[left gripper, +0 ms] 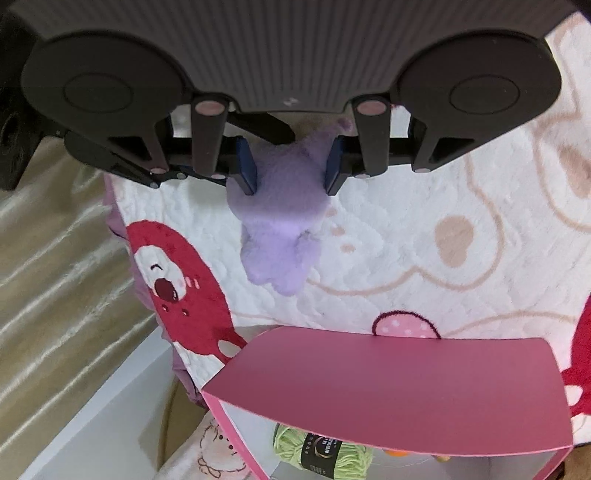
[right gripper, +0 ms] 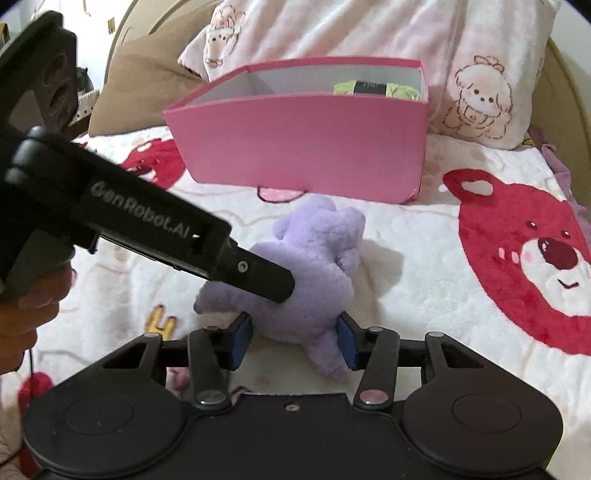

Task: Organize objects
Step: 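Close the left gripper on the lilac plush toy and lift it, then carry the plush toy with the left gripper into the pink box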

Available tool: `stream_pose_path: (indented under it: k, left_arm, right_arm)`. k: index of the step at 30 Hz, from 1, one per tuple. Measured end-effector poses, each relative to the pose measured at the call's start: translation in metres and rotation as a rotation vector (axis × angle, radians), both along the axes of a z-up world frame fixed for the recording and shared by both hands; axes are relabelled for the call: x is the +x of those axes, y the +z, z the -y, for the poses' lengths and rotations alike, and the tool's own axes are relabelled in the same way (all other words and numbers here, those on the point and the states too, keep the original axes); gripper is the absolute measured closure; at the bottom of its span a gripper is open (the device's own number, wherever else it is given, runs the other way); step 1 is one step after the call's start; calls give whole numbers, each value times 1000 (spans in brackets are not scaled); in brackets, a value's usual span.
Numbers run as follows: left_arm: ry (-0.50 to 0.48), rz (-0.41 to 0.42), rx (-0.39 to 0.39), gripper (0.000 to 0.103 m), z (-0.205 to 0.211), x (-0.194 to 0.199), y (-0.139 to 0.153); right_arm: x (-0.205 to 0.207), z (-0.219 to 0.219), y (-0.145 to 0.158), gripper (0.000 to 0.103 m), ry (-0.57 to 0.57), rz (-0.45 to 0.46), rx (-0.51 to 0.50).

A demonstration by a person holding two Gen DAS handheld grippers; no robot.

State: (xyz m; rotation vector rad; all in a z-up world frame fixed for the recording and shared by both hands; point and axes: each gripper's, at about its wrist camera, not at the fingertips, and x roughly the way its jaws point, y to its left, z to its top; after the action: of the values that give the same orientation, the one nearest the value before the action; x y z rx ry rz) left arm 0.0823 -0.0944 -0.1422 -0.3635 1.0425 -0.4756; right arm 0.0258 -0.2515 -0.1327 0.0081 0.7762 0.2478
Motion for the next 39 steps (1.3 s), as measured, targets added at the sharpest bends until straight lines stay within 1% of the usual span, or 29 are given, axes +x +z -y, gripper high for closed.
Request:
stream_pose_path:
  k: [2, 7, 10, 17, 19, 22, 24, 29, 30, 34, 37, 39]
  left_arm:
    - [-1, -18, 7, 64, -1, -3, 9]
    - [-20, -12, 33, 64, -3, -13, 36]
    - [-23, -9, 54, 64, -9, -19, 56]
    - [9, 73, 44, 64, -37, -28, 103]
    - [25, 114, 53, 64, -44, -30, 118]
    - [55, 144, 69, 64, -55, -30, 132]
    - [77, 157, 66, 64, -64, -25, 141]
    - [119, 178, 25, 63, -87, -8, 166]
    - [122, 190, 26, 63, -90, -5, 171]
    - [115, 246, 77, 63, -97, 9, 193]
    - [123, 243, 87, 62, -105, 25, 201]
    - [142, 224, 83, 62, -111, 39, 202]
  right_arm:
    - [-4, -3, 6, 49, -19, 1, 15]
    - [-14, -11, 27, 49, -50, 14, 40]
    - [-18, -17, 41, 49, -45, 36, 63]
    - [-17, -43, 87, 49, 3, 131, 15]
    - [-14, -51, 96, 49, 19, 164, -7]
    - [-7, -63, 108, 49, 61, 208, -38]
    - [1, -68, 116, 49, 74, 220, -42]
    - [26, -76, 142, 49, 124, 256, -67]
    - [33, -77, 148, 49, 136, 258, -72]
    - [58, -86, 168, 49, 178, 264, -91]
    - [81, -90, 176, 49, 193, 256, -88]
    - [98, -92, 178, 49, 205, 240, -77]
